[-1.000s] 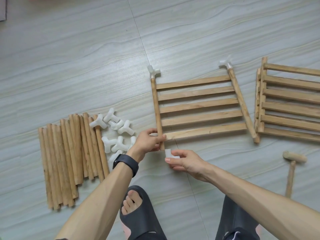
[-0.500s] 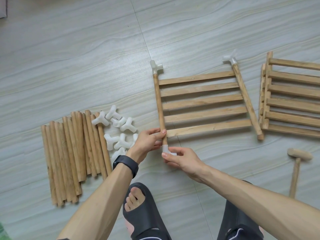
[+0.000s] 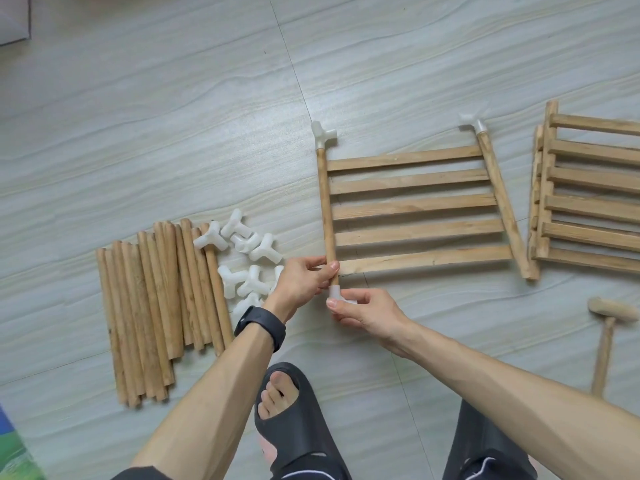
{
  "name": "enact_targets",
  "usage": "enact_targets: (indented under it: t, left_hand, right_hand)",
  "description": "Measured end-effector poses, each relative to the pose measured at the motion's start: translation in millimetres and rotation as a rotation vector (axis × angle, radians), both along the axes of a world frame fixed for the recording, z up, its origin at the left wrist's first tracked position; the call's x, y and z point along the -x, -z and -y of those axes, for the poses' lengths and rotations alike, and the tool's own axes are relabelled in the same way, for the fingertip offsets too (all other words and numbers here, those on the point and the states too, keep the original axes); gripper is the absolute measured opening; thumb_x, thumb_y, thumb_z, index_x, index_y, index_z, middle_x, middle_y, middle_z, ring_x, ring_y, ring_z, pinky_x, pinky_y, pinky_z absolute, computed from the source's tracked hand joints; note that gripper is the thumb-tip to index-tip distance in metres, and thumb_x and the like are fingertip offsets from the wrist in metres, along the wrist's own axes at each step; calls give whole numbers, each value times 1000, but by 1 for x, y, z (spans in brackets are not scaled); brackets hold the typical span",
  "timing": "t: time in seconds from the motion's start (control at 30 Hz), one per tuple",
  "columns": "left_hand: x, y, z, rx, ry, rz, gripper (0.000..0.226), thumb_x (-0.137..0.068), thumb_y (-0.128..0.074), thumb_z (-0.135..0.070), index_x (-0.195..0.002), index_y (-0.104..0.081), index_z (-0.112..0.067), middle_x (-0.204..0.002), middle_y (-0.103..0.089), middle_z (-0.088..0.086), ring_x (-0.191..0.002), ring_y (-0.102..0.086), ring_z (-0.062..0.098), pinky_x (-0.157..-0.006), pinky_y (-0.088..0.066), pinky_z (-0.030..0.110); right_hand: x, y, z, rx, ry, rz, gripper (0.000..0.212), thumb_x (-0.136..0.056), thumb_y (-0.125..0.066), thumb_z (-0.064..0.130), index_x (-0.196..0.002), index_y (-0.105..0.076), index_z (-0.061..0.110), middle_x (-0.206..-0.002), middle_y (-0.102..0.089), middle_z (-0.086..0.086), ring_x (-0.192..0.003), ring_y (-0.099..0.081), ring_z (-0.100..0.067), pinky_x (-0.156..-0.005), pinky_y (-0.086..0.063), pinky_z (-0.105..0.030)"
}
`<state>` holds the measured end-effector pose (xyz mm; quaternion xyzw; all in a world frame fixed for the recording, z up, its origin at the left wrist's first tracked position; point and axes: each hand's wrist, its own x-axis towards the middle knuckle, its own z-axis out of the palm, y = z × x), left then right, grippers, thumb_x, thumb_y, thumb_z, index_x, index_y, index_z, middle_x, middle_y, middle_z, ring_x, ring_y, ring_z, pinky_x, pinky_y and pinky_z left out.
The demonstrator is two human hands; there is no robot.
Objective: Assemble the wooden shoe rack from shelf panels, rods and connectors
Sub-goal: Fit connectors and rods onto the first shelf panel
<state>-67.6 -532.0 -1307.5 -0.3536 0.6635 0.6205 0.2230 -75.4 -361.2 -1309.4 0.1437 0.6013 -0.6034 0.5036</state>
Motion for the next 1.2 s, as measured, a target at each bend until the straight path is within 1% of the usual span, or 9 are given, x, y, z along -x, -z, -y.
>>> enact_targets:
  t: [0.07,0.17,0.33,0.47,0.53,0.67,0.9,1.1,1.2]
  left_hand:
    - [1,-2,1,46,80,3,28,-95,-70,-25,-119,-72,-10,-81,-76,-8,-72,-72,4,-65,-52,15]
    - [3,-6,11,309,177,-26,26,-95,-67,-25,-119,-72,-17,-102,-75,-6,-91,-71,10,-85,-52,23]
    - [-16,-20,39,825,315,-141,20,-95,-58,-33,-113,-68,-29,-104,-64,-12,-93,-63,12,-71,-46,30]
    - [-30,-15,48,1071,610,-21,39,-95,-57,-53,-123,-59,-26,-120,-60,0,-117,-52,21,-77,-46,36]
    - [-30,-11,46,1086,677,60,47,-94,-54,-59,-127,-57,-25,-126,-58,3,-122,-49,25,-84,-47,39]
    - [-27,-10,45,1011,637,84,37,-96,-54,-55,-121,-60,-29,-118,-61,2,-114,-56,25,-86,-46,40]
    - [-19,-29,67,686,388,135,22,-96,-63,-36,-111,-72,-24,-105,-70,-5,-97,-65,16,-76,-55,30]
    - [-5,-66,77,-170,-109,-16,21,-98,-64,-16,-118,-73,-14,-116,-75,4,-108,-71,20,-80,-57,22]
    - [9,-66,51,-381,-222,-67,26,-98,-59,-4,-123,-68,-5,-115,-74,13,-107,-71,25,-84,-59,26]
  right_hand:
    - [5,2,-1,8,-106,-2,29,-86,-82,25,-109,-75,8,-89,-72,0,-86,-68,-13,-81,-57,-20]
    - [16,1,0,-49,-249,-25,34,-84,-83,32,-112,-66,21,-99,-72,7,-94,-71,-11,-85,-57,-22]
    - [30,2,-16,-483,-615,-606,58,-82,-72,60,-128,-67,25,-126,-65,9,-119,-59,-11,-101,-43,-26]
    - [34,3,-47,-632,-585,-987,35,-93,-60,45,-123,-63,26,-126,-55,7,-98,-64,-22,-75,-49,-34]
    - [42,6,-59,-730,-629,-1070,44,-94,-60,34,-136,-53,24,-138,-44,0,-108,-58,-27,-73,-53,-40]
    - [52,11,-66,-786,-845,-965,65,-96,-54,30,-156,-29,19,-158,-28,-5,-136,-34,-32,-109,-43,-45]
    - [57,7,-38,-549,-918,-922,74,-96,-54,36,-160,-24,15,-167,-20,-1,-146,-27,-30,-122,-23,-36]
    - [50,-22,-29,-258,-378,-665,43,-91,-70,46,-130,-63,29,-120,-68,16,-99,-65,3,-90,-48,-21]
    - [41,-38,-26,-18,-133,-367,46,-89,-77,40,-130,-62,26,-109,-76,8,-99,-72,-11,-90,-58,-33]
